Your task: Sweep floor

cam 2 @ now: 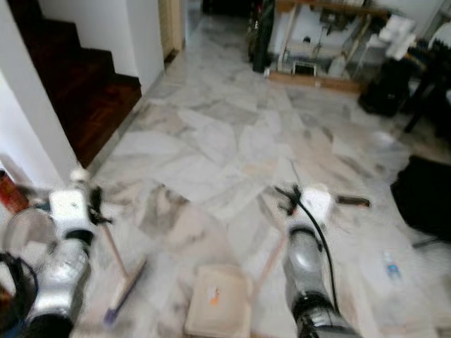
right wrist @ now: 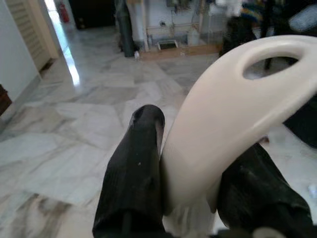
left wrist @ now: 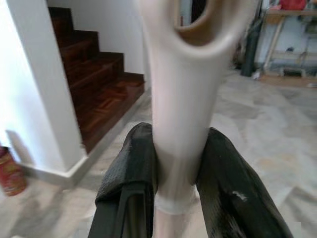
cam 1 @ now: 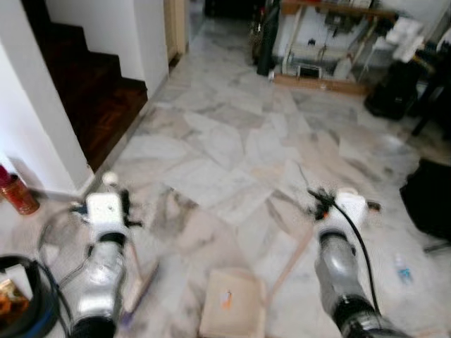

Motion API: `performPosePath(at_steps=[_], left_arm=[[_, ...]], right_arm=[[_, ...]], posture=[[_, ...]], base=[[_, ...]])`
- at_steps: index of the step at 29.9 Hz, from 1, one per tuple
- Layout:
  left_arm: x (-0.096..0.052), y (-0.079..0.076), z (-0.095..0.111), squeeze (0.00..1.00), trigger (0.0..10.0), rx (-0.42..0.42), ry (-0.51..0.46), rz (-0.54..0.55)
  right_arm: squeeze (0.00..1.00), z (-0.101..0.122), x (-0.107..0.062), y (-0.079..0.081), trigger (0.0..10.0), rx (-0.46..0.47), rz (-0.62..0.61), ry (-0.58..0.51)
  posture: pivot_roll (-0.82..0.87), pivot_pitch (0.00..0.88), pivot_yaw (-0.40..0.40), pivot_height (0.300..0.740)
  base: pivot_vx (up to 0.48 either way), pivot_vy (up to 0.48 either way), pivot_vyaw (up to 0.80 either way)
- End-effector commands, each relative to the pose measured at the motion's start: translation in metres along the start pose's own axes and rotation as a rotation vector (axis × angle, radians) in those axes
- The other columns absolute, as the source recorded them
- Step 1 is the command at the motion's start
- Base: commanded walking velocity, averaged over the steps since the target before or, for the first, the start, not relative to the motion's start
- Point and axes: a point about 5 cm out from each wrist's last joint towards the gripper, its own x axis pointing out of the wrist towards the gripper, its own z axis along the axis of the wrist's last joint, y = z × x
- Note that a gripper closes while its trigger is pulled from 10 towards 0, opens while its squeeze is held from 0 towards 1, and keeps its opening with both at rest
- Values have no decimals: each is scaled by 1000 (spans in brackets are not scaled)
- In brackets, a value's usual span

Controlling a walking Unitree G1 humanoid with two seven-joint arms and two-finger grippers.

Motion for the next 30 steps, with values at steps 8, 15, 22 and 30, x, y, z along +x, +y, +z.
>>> performPosePath(at_steps=[8, 15, 22, 30], left_arm=[[8, 7, 9, 0, 10000, 9, -37, 6], [10, 5, 5, 0, 10000, 8, -13, -13], [18, -4, 6, 0, 10000, 14, -4, -66], [30, -7, 9, 0, 10000, 16, 0, -94]], right_arm=[[0, 12, 6, 12, 10000, 8, 30, -50], [0, 5, 1, 11, 10000, 10, 4, -30], [0, 3, -5, -9, 10000, -14, -68, -75], [0, 0, -11, -14, 10000, -28, -97, -91]], posture=[[174, 0, -90, 740], [167, 0, -65, 740], [142, 0, -17, 740], [95, 0, 5, 740]], base=[[405, 0, 0], [407, 0, 0], [410, 0, 0], [405, 0, 0]])
